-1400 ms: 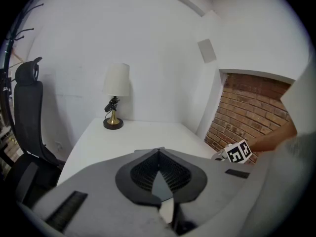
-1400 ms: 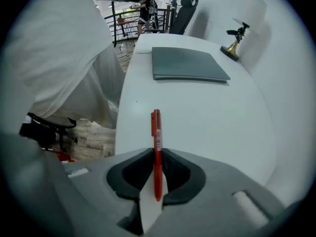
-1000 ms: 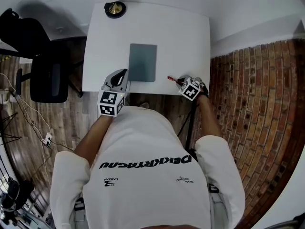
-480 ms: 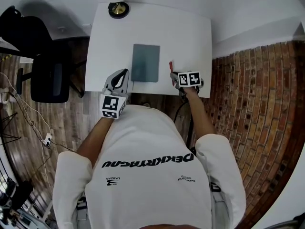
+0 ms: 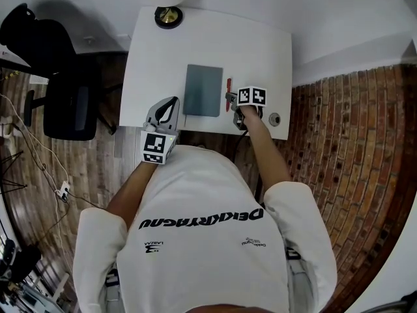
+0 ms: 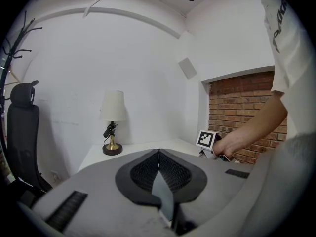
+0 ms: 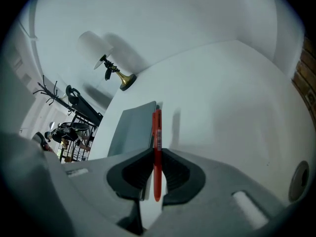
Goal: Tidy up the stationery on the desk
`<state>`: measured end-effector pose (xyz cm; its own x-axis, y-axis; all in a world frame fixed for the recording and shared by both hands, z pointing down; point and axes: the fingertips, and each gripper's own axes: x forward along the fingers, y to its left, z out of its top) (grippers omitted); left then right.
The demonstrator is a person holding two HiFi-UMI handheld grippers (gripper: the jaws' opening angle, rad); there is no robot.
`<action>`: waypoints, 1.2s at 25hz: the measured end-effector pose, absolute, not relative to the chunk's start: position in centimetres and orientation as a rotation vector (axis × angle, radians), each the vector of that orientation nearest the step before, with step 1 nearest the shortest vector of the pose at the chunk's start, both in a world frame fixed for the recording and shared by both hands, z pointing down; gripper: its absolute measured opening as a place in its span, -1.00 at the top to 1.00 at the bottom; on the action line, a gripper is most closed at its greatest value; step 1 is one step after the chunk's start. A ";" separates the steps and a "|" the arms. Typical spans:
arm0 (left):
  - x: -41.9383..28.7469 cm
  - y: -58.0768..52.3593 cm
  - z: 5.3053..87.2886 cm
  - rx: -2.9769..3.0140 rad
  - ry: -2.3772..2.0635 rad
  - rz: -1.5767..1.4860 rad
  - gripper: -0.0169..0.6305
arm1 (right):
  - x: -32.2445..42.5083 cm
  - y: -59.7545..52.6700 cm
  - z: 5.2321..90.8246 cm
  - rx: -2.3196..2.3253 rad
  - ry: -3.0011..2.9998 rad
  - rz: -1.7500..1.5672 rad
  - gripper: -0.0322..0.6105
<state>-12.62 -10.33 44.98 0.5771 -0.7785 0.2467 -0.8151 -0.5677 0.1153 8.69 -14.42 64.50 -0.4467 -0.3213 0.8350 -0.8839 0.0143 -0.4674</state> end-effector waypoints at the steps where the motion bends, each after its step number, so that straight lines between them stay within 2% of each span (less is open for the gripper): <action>1: -12.8 -10.4 44.9 2.592 -1.335 0.245 0.95 | 8.5 -14.6 64.6 1.232 -1.778 1.455 0.74; 24: -13.0 -10.7 46.8 2.563 -1.303 0.311 0.95 | 7.5 -15.3 66.9 1.254 -1.594 1.554 0.73; 30: -12.9 -10.6 46.7 2.564 -1.297 0.306 0.95 | 7.6 -15.3 66.7 1.287 -1.587 1.562 0.65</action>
